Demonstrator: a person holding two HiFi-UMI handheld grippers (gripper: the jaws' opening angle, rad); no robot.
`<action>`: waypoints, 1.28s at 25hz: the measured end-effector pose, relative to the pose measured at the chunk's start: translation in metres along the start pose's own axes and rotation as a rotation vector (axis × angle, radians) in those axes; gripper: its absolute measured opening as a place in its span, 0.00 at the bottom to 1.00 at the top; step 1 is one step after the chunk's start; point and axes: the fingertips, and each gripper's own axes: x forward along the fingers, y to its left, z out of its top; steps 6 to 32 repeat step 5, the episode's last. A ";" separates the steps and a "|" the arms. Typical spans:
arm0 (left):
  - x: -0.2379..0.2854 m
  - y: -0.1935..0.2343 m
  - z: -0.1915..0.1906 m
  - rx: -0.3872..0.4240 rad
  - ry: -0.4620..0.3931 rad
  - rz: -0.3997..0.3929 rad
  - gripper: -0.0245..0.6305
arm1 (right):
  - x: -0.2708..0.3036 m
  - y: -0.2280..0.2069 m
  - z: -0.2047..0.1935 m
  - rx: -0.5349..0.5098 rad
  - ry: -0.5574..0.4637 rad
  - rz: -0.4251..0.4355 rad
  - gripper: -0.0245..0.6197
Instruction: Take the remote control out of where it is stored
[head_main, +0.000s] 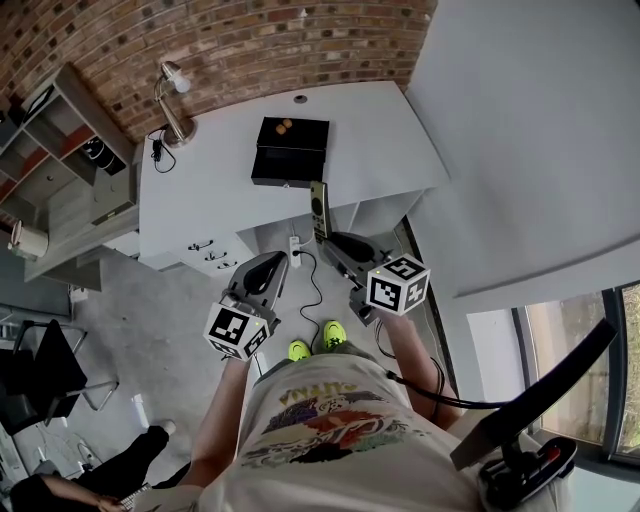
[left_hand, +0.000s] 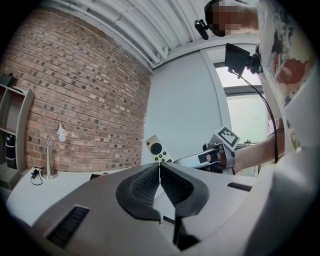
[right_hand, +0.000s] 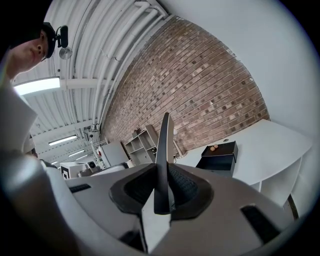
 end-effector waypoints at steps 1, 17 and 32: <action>0.000 0.000 0.001 0.001 -0.001 0.000 0.05 | 0.000 0.001 0.001 -0.002 -0.001 0.001 0.17; -0.004 -0.003 0.003 0.002 -0.006 0.000 0.05 | -0.003 0.007 0.001 -0.007 -0.005 0.004 0.17; -0.004 -0.003 0.003 0.002 -0.006 0.000 0.05 | -0.003 0.007 0.001 -0.007 -0.005 0.004 0.17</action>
